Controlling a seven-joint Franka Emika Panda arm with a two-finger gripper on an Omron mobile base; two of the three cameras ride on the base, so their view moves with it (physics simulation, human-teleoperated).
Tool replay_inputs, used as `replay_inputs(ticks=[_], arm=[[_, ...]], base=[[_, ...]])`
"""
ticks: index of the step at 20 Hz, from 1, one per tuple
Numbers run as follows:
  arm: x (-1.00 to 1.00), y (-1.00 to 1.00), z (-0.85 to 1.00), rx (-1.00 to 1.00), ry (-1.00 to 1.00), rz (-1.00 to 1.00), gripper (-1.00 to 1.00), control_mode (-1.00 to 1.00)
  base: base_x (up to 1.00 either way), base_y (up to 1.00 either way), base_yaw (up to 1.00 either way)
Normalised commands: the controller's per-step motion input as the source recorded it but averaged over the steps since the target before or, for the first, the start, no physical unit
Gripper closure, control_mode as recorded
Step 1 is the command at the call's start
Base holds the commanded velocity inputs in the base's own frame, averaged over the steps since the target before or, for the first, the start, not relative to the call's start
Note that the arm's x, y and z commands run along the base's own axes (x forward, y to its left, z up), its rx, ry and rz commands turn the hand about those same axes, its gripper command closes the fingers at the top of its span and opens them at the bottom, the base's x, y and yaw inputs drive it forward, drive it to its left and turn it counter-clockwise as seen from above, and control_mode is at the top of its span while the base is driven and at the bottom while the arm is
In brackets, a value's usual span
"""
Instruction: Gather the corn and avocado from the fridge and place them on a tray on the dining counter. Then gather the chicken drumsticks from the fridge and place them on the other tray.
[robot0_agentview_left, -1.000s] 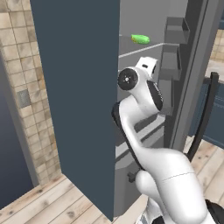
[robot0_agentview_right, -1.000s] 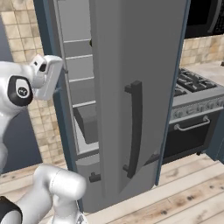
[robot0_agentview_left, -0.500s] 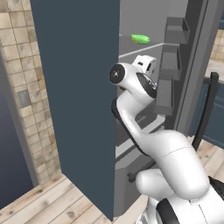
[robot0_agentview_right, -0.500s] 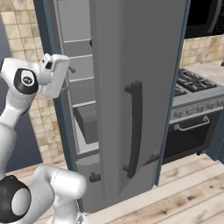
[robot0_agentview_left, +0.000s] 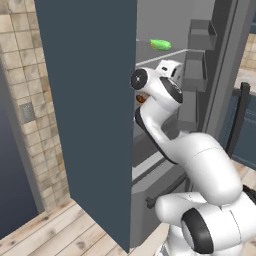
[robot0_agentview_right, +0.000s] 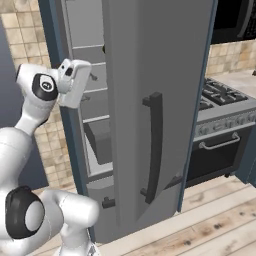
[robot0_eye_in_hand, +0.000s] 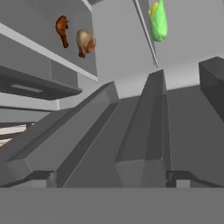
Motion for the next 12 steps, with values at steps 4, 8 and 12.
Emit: replay_inputs(ticks=[4, 8, 12], arm=[[0.13, -0.43, 0.0, 0.0, 0.0, 0.0, -1.0, -1.0], [0.19, -0.44, 0.0, 0.0, 0.0, -0.01, -1.0, -1.0], [0.01, -0.59, 0.0, 0.0, 0.0, -0.03, -1.0, -1.0]], base=[[0.0, 0.0, 0.0], [0.0, 0.0, 0.0], [0.0, 0.0, 0.0]])
